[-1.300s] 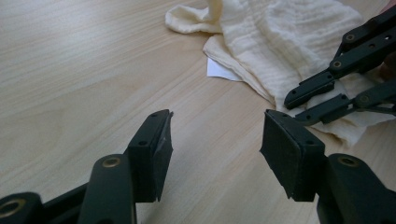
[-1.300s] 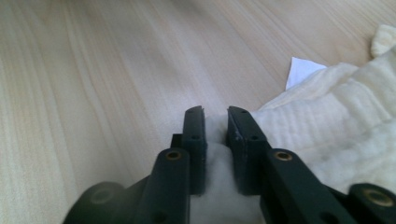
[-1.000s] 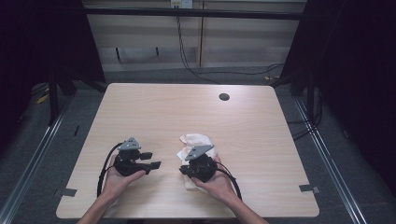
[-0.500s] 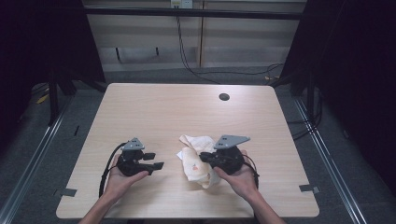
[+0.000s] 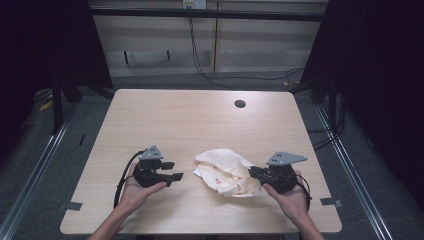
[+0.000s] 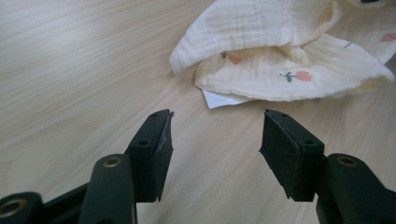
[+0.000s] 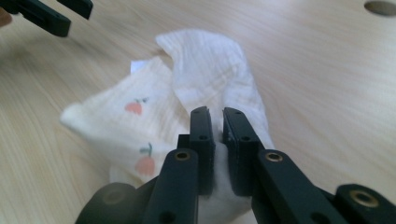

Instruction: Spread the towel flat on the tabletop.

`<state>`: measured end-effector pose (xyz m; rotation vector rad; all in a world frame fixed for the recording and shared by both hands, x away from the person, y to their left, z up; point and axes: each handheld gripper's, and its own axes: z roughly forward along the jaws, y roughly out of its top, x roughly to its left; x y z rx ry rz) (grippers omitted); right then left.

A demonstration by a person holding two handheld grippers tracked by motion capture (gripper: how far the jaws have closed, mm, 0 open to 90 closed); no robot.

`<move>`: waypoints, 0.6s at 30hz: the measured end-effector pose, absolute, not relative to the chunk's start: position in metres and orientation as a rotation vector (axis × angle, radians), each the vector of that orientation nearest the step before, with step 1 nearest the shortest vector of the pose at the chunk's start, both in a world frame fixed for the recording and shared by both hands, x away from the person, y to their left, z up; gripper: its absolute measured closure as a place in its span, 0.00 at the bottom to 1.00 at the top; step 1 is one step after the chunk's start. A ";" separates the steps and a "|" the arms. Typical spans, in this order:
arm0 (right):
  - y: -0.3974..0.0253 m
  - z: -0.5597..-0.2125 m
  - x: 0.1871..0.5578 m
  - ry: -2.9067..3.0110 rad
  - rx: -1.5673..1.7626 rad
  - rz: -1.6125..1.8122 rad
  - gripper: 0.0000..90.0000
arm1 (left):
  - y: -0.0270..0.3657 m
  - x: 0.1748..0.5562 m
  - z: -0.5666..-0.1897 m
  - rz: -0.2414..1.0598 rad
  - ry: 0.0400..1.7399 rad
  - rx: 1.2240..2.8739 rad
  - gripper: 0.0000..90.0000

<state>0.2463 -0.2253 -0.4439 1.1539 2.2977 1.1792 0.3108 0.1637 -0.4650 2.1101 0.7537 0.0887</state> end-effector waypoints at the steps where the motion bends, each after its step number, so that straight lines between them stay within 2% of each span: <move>1: -0.231 -0.451 0.244 2.309 1.175 1.151 0.89 | 0.163 0.310 -0.465 0.088 0.753 2.114 0.48; 8: -0.244 -0.469 0.239 2.355 1.203 1.084 0.80 | 0.166 0.309 -0.465 0.090 0.758 2.114 0.48; 14: -0.245 -0.473 0.233 2.371 1.204 1.061 0.64 | 0.166 0.310 -0.465 0.089 0.764 2.110 0.47; 18: -0.243 -0.471 0.224 2.344 1.161 1.034 0.62 | 0.166 0.310 -0.465 0.091 0.759 2.113 0.47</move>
